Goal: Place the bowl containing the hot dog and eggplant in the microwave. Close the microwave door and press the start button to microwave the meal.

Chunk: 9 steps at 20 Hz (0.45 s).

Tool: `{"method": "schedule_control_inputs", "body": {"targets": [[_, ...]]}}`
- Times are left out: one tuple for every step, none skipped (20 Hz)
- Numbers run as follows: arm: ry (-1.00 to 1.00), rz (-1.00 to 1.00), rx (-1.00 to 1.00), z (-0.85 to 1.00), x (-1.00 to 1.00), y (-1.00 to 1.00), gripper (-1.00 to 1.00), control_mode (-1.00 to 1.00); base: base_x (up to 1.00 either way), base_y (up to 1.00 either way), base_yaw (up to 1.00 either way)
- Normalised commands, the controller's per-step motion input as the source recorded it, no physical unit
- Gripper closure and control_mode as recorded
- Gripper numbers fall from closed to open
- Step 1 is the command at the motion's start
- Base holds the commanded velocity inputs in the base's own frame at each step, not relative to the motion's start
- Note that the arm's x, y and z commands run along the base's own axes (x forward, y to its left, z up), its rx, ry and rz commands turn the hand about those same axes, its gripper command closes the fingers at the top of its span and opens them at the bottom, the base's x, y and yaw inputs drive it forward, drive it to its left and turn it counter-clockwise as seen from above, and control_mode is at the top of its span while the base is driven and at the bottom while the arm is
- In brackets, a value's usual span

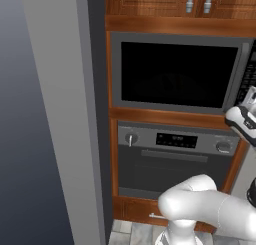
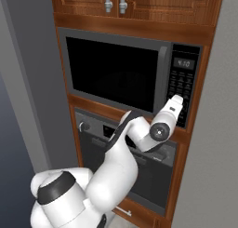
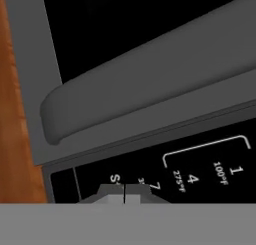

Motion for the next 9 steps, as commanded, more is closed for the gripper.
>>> {"method": "schedule_control_inputs", "body": {"targets": [[0.0,0.0,0.01,-0.19,0.49,-0.26,1.0,-1.0,0.0,0.0,0.0],[0.0,0.0,0.01,-0.21,0.51,-0.24,1.0,-1.0,0.0,0.0,0.0],[0.0,0.0,0.0,-0.26,0.56,-0.23,1.0,-1.0,0.0,0.0,0.0],[0.0,0.0,0.01,-0.24,0.66,-0.27,1.0,-1.0,0.0,0.0,0.0],[0.0,0.0,0.0,-0.26,0.68,-0.29,1.0,-1.0,0.0,0.0,0.0],[0.0,0.0,0.0,-0.28,0.65,-0.31,1.0,-1.0,0.0,0.0,0.0],[0.0,0.0,0.0,-0.28,0.62,-0.31,1.0,-1.0,0.0,0.0,0.0],[0.0,0.0,0.0,-0.29,0.58,-0.34,1.0,-1.0,0.0,0.0,0.0],[-0.01,-0.01,0.0,-0.27,0.52,-0.36,1.0,-1.0,0.0,0.0,0.0]]}}
